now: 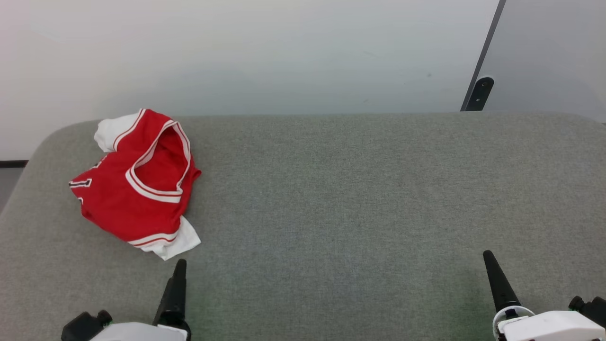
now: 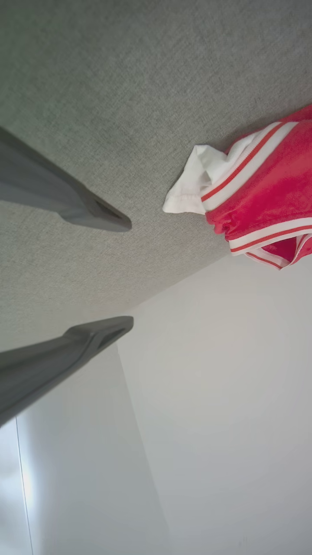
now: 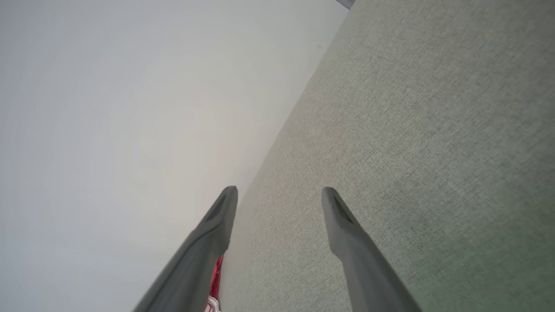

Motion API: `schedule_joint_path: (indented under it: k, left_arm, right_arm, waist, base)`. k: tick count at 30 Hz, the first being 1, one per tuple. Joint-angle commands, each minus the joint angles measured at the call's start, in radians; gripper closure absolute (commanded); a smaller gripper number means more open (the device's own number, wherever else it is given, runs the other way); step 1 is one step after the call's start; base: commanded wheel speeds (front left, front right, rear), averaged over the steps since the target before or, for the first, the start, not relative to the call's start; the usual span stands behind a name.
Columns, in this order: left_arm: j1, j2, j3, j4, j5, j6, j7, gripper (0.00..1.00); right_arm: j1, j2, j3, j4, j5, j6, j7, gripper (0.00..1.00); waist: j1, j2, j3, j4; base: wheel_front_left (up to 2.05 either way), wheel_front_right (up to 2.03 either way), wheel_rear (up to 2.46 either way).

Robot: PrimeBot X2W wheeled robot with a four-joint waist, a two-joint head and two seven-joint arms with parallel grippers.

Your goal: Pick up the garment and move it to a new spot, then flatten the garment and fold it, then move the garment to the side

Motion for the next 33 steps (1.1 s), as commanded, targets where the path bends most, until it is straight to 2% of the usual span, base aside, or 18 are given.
schedule_joint_path:
  k: [1, 16, 33]
  left_arm:
    - [-0.007, 0.004, -0.003, -0.021, 0.038, 0.003, -0.008, 0.00]
    - [0.018, 0.006, -0.042, -0.058, 0.311, 0.024, -0.063, 0.00]
    - [0.041, 0.012, -0.066, -0.099, 0.530, 0.040, -0.116, 0.00]
  right_arm:
    - [-0.004, -0.002, 0.006, -0.021, -0.038, 0.000, -0.009, 0.00]
    - [0.023, 0.004, 0.027, -0.077, -0.337, 0.000, -0.058, 0.00]
    - [0.058, 0.008, 0.028, -0.129, -0.556, 0.001, -0.105, 0.00]
  waist:
    - [0.0000, 0.0000, 0.000, 0.000]
    - [0.0000, 0.0000, 0.002, 0.001]
    - [0.0000, 0.0000, 0.003, 0.006]
  base:
    - [0.00, 0.00, 0.00]
    - [0.00, 0.00, 0.00]
    - [0.00, 0.00, 0.00]
